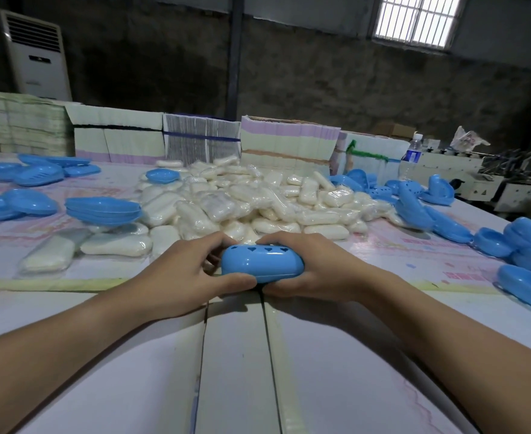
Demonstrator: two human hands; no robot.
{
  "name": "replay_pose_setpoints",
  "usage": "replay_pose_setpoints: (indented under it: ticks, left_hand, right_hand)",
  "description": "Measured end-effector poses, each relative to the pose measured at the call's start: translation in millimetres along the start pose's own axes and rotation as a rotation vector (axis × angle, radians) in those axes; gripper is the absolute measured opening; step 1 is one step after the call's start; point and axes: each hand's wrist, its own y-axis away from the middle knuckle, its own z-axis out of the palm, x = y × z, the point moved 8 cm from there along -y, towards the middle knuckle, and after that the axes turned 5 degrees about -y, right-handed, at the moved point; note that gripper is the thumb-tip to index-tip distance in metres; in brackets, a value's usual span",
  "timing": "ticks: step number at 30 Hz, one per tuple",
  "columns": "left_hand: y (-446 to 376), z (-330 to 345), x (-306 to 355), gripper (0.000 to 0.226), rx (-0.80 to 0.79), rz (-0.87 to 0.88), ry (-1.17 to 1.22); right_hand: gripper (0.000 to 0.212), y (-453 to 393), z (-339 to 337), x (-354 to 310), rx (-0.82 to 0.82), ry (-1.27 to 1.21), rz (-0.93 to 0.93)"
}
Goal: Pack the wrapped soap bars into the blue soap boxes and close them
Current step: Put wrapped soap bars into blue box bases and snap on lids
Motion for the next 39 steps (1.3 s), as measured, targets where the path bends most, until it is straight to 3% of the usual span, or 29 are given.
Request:
replay_pose_setpoints:
  ticks: [6,11,17,21,27,39]
  left_hand:
    - [4,5,15,0.064,-0.066,0.132,0.068]
    - [5,1,15,0.041,-0.011,0.198,-0.075]
    - [5,-1,16,0.043,0.040,0.219,-0.088]
    - [5,-7,14,0.053,0.104,0.202,-0.044]
    - [8,-11,25,0.039,0.125,0.251,-0.090]
    - [7,-9,22,0.046,0.117,0.220,-0.120]
  right_hand:
    - [0.051,1,1,1,0.004,-0.197,0.002]
    - [0.050,2,1,1,-0.017,-0.242,0.013]
    - [0.043,4,-4,-3,0.032,-0.129,-0.057]
    - [0.040,4,-6,-6,0.077,-0.196,-0.058]
    - [0.042,2,-1,-12,0.096,-0.235,-0.068]
    - [0.041,3,-7,-19,0.137,-0.113,-0.122]
